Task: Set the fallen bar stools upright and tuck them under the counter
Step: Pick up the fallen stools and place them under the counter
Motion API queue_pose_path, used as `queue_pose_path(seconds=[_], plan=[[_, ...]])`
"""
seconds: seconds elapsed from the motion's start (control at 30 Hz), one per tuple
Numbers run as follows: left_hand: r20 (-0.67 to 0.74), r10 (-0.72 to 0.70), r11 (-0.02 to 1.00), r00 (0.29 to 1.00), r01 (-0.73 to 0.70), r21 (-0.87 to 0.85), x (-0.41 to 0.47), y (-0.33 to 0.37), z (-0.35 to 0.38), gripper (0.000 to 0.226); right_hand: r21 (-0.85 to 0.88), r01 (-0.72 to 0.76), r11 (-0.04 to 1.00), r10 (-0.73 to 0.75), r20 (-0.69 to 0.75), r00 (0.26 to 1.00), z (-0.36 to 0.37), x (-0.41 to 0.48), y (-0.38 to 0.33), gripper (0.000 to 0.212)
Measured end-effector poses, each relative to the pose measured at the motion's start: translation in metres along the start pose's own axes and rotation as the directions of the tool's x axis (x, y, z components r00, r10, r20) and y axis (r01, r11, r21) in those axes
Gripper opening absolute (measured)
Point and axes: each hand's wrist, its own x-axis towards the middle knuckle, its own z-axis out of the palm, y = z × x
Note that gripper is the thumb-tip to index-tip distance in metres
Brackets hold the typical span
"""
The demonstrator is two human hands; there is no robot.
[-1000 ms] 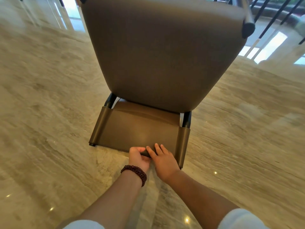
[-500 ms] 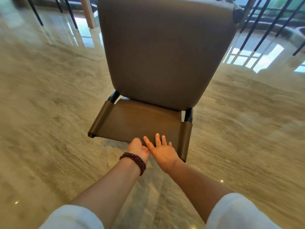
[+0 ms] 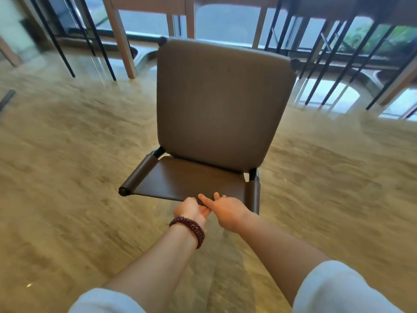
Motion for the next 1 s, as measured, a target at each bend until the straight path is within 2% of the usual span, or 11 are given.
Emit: queue_pose_path(seconds=[0.17,0.33,0.43,0.57,0.63,0.7,0.8,0.83,0.9,0.97,1.0], plan=[[0.025,-0.007,1.000,1.000,0.007,0.026,-0.091,0.057,0.069,0.029,-0.016,0.058,0.998,-0.057,0.011,0.998,-0.123,-0.043,0.023,0.076],[0.057,-0.006,0.994,0.998,0.000,0.111,-0.133,0.101,0.151,0.031,-0.024,0.000,1.000,-0.001,-0.009,1.000,-0.226,-0.063,0.057,0.076],[0.088,0.024,0.991,0.996,-0.035,0.130,-0.143,0.127,0.201,0.035,-0.041,-0.014,0.999,0.011,-0.075,0.997,-0.274,-0.060,0.079,0.073],[0.175,0.075,0.943,0.982,-0.127,0.309,-0.151,0.167,0.255,0.019,-0.098,-0.056,0.994,0.034,-0.220,0.975,-0.323,-0.054,0.099,0.059],[0.247,0.053,0.865,0.968,-0.168,0.472,-0.155,0.186,0.272,0.015,-0.112,-0.111,0.987,0.079,-0.258,0.963,-0.344,-0.048,0.107,0.057],[0.310,0.077,0.703,0.948,-0.272,0.657,-0.156,0.206,0.285,0.013,-0.127,-0.163,0.978,0.123,-0.277,0.953,-0.362,-0.040,0.114,0.064],[0.448,0.213,0.388,0.868,-0.496,0.776,-0.150,0.240,0.303,0.016,-0.130,-0.224,0.966,0.176,-0.304,0.936,-0.386,-0.025,0.123,0.074],[0.501,0.286,0.221,0.816,-0.565,0.795,-0.146,0.254,0.309,0.017,-0.132,-0.242,0.961,0.191,-0.315,0.930,-0.395,-0.019,0.127,0.075],[0.582,0.388,-0.111,0.715,-0.591,0.799,-0.145,0.279,0.320,0.026,-0.139,-0.278,0.951,0.218,-0.336,0.916,-0.410,-0.009,0.136,0.072],[0.702,0.370,-0.398,0.608,-0.580,0.711,-0.139,0.302,0.331,0.038,-0.141,-0.315,0.939,0.245,-0.369,0.896,-0.427,0.003,0.147,0.068],[0.751,0.317,-0.523,0.579,-0.554,0.648,-0.136,0.311,0.337,0.044,-0.142,-0.332,0.932,0.258,-0.381,0.888,-0.435,0.008,0.153,0.066]])
